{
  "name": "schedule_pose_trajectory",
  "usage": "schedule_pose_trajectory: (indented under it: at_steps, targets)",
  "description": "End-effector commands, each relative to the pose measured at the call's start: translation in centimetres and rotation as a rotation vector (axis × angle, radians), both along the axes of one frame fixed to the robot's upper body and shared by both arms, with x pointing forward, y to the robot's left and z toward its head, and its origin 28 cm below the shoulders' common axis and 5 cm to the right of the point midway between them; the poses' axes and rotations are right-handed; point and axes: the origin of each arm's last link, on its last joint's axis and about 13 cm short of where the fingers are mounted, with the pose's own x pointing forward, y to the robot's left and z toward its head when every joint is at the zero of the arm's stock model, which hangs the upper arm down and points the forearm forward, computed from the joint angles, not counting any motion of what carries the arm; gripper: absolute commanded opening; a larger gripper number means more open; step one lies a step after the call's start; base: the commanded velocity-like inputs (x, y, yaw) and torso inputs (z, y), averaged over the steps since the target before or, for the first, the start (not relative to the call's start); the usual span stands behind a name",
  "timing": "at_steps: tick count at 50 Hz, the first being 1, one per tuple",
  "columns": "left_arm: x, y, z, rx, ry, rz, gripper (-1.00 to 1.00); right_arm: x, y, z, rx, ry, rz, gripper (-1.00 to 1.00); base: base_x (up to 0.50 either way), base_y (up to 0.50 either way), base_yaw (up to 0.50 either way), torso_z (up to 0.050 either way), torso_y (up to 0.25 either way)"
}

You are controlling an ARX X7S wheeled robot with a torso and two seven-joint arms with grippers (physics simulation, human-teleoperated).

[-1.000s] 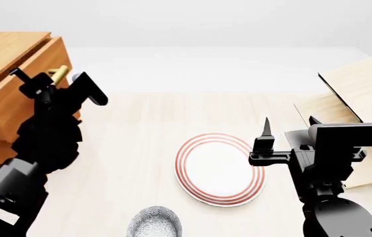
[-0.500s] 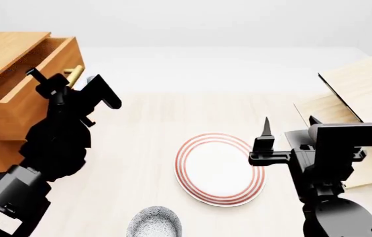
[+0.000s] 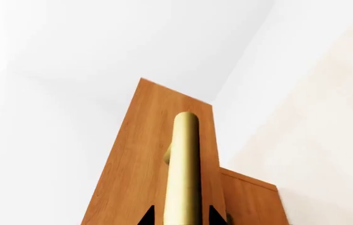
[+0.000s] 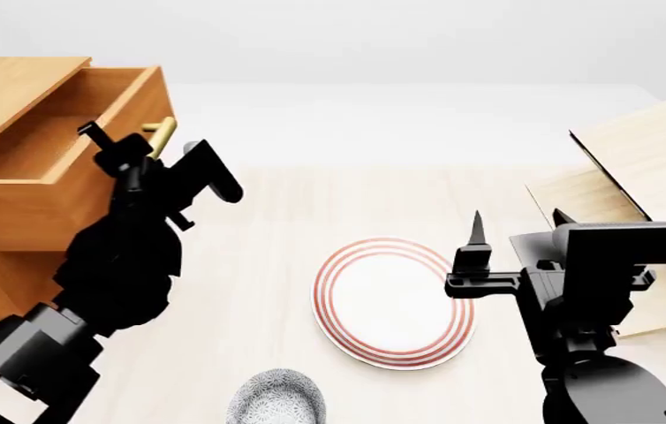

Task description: Open the top drawer of the cabinet and put the bowl in it.

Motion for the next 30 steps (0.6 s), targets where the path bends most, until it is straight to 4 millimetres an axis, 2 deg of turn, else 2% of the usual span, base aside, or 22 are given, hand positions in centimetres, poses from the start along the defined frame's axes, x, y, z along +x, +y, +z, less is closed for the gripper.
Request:
schedule_pose_trajectory:
  at_steps: [1,2,3,11,17,25,30]
  targets:
    - [-0.2,-1.7,-0.7,-0.088,0.057,-0.085,-1.0,0.0,0.0,-0.1,0.003,0.0,0.0,1.0,0.0,0.0,0.0,0.0,-0.01]
    - [-0.2,-1.7,-0.6,-0.09,0.055,-0.087,-1.0,0.0,0.0,-0.1,0.003,0.0,0.0,1.0,0.0,0.0,0.0,0.0,0.0]
    - [-0.1,-1.8,-0.5,-0.092,0.047,-0.092,1.0,0.0,0.0,-0.1,0.003,0.0,0.0,1.0,0.0,0.0,-0.01,0.0,0.0]
    - [-0.9,-2.5,1.5,-0.134,-0.017,-0.159,1.0,0.0,0.0,-0.2,0.006,0.002,-0.001,1.0,0.0,0.0,0.0,0.0,0.0]
    - [-2.4,-3.8,4.0,-0.154,-0.084,-0.25,1.0,0.1,0.0,-0.3,0.006,0.002,0.002,1.0,0.0,0.0,0.0,0.0,0.0]
    - [-4.5,-5.3,9.4,-0.249,-0.205,-0.362,1.0,0.0,0.0,-0.2,0.008,0.001,0.003,1.0,0.0,0.0,0.0,0.0,0.0]
    - [-5.1,-5.3,13.1,-0.452,-0.227,-0.373,1.0,-0.1,0.0,0.0,0.007,-0.005,0.006,1.0,0.0,0.0,0.0,0.0,0.0]
